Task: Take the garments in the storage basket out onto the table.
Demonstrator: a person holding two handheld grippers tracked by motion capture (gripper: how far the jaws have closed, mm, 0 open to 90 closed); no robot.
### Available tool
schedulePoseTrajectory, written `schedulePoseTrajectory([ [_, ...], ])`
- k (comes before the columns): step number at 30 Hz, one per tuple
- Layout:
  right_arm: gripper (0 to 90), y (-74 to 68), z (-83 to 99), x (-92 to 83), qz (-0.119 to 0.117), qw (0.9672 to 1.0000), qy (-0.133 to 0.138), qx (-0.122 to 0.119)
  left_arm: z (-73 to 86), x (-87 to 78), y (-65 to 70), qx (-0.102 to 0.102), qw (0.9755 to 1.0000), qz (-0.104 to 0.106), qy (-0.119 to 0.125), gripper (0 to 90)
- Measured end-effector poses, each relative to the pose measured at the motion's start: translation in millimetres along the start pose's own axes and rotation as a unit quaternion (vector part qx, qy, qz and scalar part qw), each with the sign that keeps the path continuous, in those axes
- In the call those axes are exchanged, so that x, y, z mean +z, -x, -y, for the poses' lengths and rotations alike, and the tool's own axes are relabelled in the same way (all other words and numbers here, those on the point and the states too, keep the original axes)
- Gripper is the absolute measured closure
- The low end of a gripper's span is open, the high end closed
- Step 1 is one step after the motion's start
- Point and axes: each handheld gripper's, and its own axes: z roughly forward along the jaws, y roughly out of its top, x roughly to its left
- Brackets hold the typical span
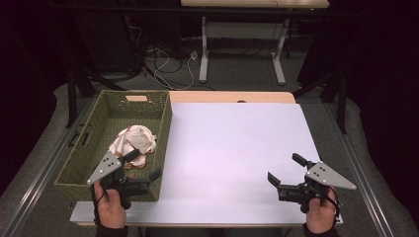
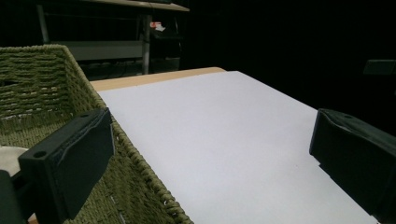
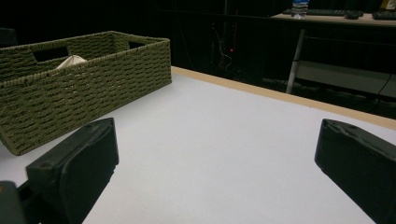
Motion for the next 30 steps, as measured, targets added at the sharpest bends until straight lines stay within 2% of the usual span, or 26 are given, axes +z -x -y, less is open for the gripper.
schedulePoseTrajectory([
  [4,0.0,2.0,3.1,1.5,-0.005,1.0000,-0.005,0.000,-1.8,0.1,-2.3,-0.008,0.9999,0.006,-0.007,0.0],
  [8,0.0,2.4,5.9,5.1,-0.005,0.9999,-0.015,0.002,-3.7,1.5,-1.5,-0.007,0.9999,-0.002,-0.009,0.0],
  [11,0.0,1.3,5.4,6.1,-0.004,0.9998,-0.018,-0.002,-6.0,2.1,-2.7,-0.011,0.9996,-0.002,-0.026,0.0],
  [13,0.0,0.3,5.7,6.8,-0.003,0.9997,-0.022,-0.006,-7.3,2.9,-3.7,-0.017,0.9992,-0.011,-0.035,0.0],
  [16,0.0,-1.5,6.7,7.5,-0.001,0.9997,-0.023,-0.011,-10.6,2.6,-6.3,-0.015,0.9987,-0.013,-0.046,0.0],
  [19,0.0,-0.4,7.8,7.2,0.003,0.9993,-0.031,-0.018,-13.0,3.0,-10.6,-0.035,0.9985,-0.010,-0.041,0.0],
  [21,0.0,1.7,8.6,6.8,0.005,0.9993,-0.034,-0.016,-14.1,3.4,-15.0,-0.042,0.9981,-0.005,-0.044,0.0],
  [22,0.0,3.1,9.4,6.9,0.007,0.9993,-0.033,-0.015,-13.7,3.8,-16.8,-0.036,0.9984,-0.010,-0.041,0.0],
  [24,0.0,5.0,10.6,6.6,0.009,0.9994,-0.034,-0.006,-15.9,4.0,-19.5,-0.034,0.9982,-0.010,-0.048,0.0],
  [28,0.0,7.0,13.1,6.4,0.013,0.9992,-0.039,-0.003,-23.7,5.3,-25.7,-0.020,0.9971,-0.028,-0.067,0.0],
  [30,0.0,7.3,13.5,6.3,0.014,0.9991,-0.040,-0.001,-27.9,5.8,-28.3,-0.027,0.9969,-0.027,-0.069,0.0],
])
